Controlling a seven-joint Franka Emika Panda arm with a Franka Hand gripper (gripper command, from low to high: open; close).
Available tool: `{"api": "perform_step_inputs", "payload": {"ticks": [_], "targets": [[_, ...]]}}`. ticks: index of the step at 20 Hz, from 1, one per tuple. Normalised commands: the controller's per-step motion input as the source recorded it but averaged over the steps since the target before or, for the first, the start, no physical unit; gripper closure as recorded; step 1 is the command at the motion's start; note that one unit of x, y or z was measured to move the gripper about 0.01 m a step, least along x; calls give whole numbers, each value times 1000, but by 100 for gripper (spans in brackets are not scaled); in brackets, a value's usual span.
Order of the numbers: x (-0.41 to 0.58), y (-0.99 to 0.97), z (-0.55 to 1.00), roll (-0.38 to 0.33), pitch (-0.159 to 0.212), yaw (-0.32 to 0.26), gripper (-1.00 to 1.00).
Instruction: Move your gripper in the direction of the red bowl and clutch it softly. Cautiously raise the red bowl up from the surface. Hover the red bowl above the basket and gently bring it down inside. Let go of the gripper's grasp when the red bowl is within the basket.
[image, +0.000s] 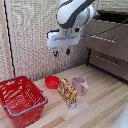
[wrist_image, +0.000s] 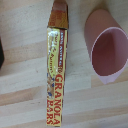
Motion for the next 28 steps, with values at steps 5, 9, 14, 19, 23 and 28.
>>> {"api": "perform_step_inputs", "payload": {"ticks": [5, 9, 14, 19, 23, 28], "targets": [[467, -78, -321, -5, 0, 31, -100], [592, -132, -296, 0, 0, 46, -100], [353, -235, -349, 0, 12, 63, -100], [177, -253, -426, -1, 33, 82, -100], [205, -123, -454, -36, 28, 77, -100], [217, -191, -418, -17, 2, 80, -100]]}}
